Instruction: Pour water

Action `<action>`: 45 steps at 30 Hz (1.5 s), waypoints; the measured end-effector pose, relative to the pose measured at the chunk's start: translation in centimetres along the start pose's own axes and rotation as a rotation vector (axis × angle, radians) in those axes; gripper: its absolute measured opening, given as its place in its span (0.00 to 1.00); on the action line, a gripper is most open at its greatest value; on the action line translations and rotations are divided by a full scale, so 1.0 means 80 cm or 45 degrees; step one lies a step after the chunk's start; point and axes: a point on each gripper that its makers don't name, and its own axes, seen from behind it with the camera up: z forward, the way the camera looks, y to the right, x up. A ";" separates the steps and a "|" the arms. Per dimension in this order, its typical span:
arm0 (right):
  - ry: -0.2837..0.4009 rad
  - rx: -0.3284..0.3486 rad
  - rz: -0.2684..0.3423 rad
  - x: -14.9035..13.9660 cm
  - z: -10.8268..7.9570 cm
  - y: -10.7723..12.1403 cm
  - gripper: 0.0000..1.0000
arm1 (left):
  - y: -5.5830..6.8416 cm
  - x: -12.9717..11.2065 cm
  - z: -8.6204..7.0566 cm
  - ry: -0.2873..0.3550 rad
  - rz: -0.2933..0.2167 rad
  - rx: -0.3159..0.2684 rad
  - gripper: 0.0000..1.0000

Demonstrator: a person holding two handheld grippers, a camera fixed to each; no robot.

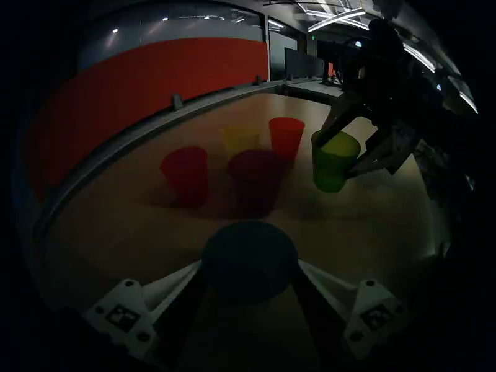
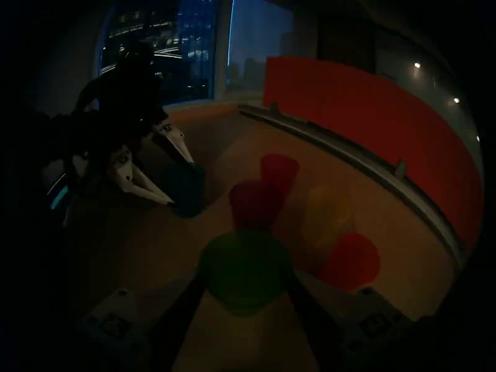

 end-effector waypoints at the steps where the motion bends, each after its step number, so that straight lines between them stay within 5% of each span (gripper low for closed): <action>1: 0.000 0.000 0.001 0.000 0.001 0.000 1.00 | -0.001 -0.001 0.000 -0.001 -0.002 0.000 0.91; 21: -0.005 -0.008 0.022 -0.012 0.016 -0.002 1.00 | -0.003 -0.036 -0.005 -0.094 -0.011 0.016 0.93; 45: -0.017 -0.051 0.046 -0.032 0.020 0.002 1.00 | -0.006 -0.045 -0.027 -0.083 -0.037 0.051 0.95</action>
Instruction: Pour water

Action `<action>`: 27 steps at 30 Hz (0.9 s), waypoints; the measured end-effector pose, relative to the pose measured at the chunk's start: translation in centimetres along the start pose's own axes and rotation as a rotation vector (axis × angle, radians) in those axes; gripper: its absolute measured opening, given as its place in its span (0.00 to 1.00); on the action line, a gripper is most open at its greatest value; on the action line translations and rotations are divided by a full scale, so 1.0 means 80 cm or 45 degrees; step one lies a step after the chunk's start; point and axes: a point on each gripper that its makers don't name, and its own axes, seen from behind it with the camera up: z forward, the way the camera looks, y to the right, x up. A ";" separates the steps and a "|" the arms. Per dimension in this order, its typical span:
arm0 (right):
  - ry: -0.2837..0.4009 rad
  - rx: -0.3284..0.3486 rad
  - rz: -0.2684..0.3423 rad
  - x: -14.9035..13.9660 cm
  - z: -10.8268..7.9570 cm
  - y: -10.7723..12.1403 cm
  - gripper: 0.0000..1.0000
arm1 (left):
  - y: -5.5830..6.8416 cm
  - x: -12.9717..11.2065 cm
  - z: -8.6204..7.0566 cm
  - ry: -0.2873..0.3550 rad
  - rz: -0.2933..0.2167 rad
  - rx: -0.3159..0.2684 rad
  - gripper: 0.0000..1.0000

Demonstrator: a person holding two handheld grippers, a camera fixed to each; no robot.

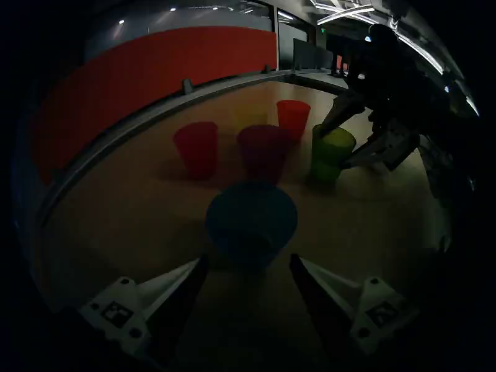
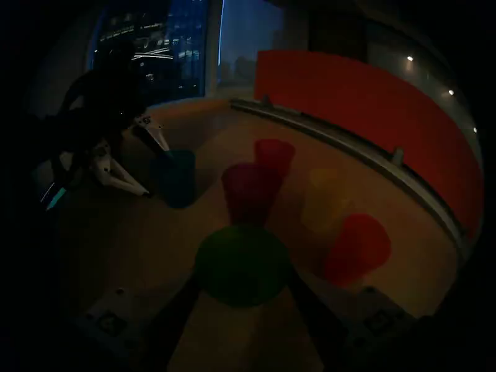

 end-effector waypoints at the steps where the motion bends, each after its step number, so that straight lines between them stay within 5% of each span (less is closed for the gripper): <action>1: -0.005 -0.005 -0.002 -0.002 -0.002 0.000 1.00 | 0.000 -0.001 -0.001 0.001 -0.002 0.003 0.95; 17: 0.057 -0.102 0.037 -0.013 -0.063 0.001 1.00 | -0.015 0.000 -0.050 0.090 -0.093 0.126 0.97; 27: 0.202 -0.224 0.120 0.006 -0.119 0.014 1.00 | -0.044 0.011 -0.107 0.254 -0.206 0.326 0.97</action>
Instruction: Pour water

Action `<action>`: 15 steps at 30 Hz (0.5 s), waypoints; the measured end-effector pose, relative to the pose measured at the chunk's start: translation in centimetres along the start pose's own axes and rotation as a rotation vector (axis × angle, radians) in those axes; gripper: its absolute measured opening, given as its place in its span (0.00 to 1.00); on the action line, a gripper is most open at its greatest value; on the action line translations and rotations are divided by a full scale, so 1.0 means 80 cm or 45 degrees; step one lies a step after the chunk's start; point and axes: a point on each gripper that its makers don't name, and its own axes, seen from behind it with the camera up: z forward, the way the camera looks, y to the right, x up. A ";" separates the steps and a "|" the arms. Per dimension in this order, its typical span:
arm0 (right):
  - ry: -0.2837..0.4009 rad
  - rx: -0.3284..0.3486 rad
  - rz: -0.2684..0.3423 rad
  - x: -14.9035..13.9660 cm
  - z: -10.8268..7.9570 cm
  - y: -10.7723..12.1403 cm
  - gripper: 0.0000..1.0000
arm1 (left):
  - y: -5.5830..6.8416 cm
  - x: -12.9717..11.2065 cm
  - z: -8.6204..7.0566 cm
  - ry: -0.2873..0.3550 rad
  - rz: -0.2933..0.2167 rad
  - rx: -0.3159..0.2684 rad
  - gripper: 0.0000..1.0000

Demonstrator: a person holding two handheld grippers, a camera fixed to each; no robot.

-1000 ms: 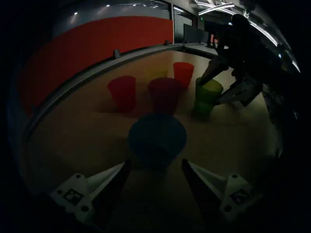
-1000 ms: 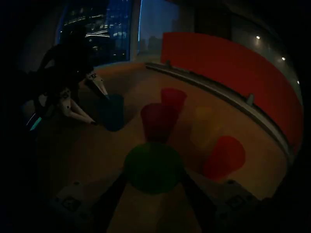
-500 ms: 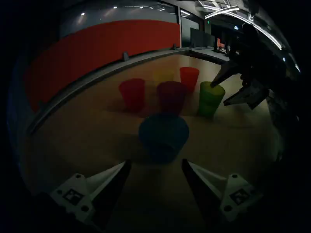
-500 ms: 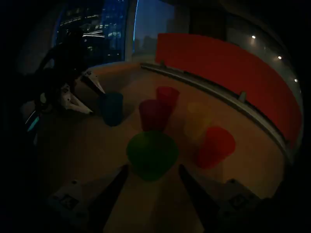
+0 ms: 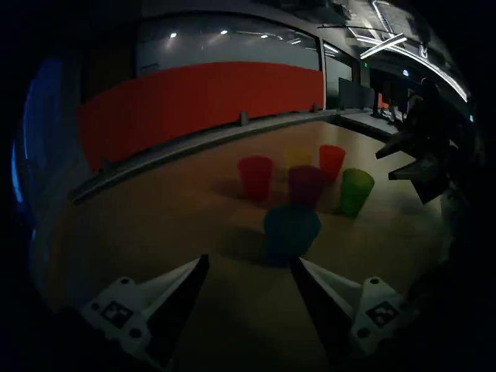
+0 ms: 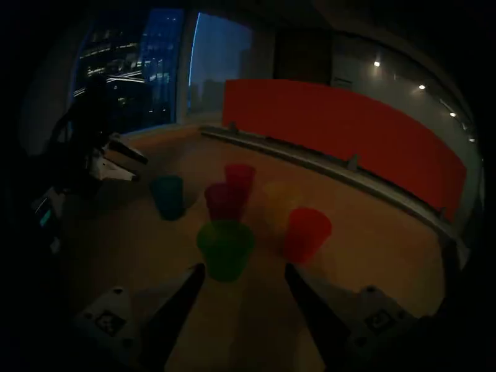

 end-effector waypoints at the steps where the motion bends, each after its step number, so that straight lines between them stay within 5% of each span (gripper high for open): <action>1: 0.019 -0.018 0.010 0.005 -0.005 0.003 1.00 | -0.004 0.003 -0.004 0.021 -0.012 0.022 0.97; 8: 0.180 -0.194 0.072 0.047 -0.039 0.043 1.00 | -0.031 0.032 -0.035 0.189 -0.076 0.182 0.97; 15: 0.312 -0.388 0.082 0.069 -0.068 0.084 1.00 | -0.041 0.058 -0.059 0.337 -0.128 0.288 0.96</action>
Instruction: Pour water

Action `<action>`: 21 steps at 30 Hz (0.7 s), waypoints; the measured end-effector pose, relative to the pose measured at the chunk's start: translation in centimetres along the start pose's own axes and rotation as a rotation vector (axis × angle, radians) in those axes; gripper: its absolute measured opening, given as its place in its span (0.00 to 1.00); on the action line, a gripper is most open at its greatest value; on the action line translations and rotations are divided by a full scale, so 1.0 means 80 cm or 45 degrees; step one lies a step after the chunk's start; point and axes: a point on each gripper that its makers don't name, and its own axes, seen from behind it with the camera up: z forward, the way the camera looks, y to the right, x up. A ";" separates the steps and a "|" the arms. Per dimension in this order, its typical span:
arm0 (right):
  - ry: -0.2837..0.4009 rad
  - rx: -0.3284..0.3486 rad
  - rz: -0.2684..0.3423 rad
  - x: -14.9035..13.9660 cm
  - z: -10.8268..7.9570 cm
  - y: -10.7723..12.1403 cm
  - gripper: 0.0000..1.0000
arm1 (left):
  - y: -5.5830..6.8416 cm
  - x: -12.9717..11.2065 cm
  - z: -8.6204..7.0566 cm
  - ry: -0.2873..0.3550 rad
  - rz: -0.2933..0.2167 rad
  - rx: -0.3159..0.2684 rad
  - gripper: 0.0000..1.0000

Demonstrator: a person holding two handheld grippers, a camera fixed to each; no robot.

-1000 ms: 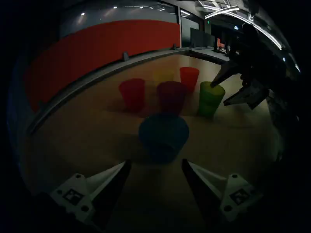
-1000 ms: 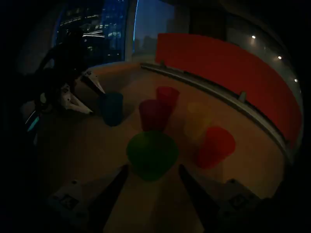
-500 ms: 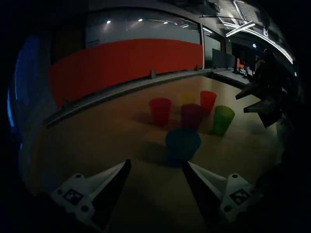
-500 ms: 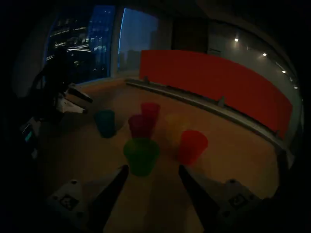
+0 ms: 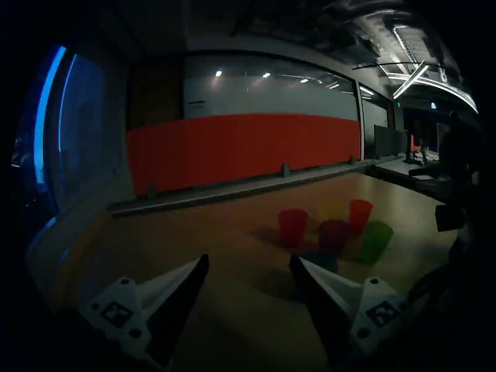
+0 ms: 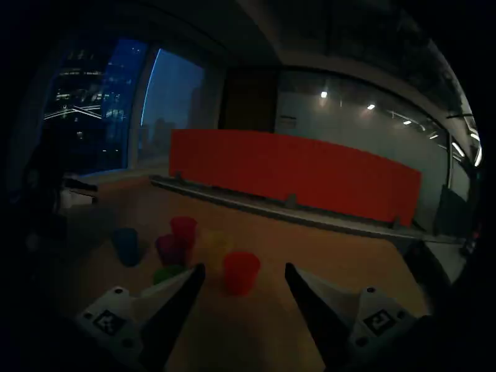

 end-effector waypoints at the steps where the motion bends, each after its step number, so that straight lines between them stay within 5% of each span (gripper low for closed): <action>1: 0.015 -0.026 0.000 0.003 -0.001 0.006 1.00 | 0.000 0.004 -0.001 0.018 -0.009 0.010 0.96; 9: 0.149 -0.216 0.011 0.023 -0.008 0.040 1.00 | -0.003 0.033 -0.013 0.186 -0.056 0.101 0.96; 21: 0.260 -0.366 0.114 0.032 -0.013 0.064 1.00 | -0.011 0.055 -0.022 0.334 -0.077 0.239 0.96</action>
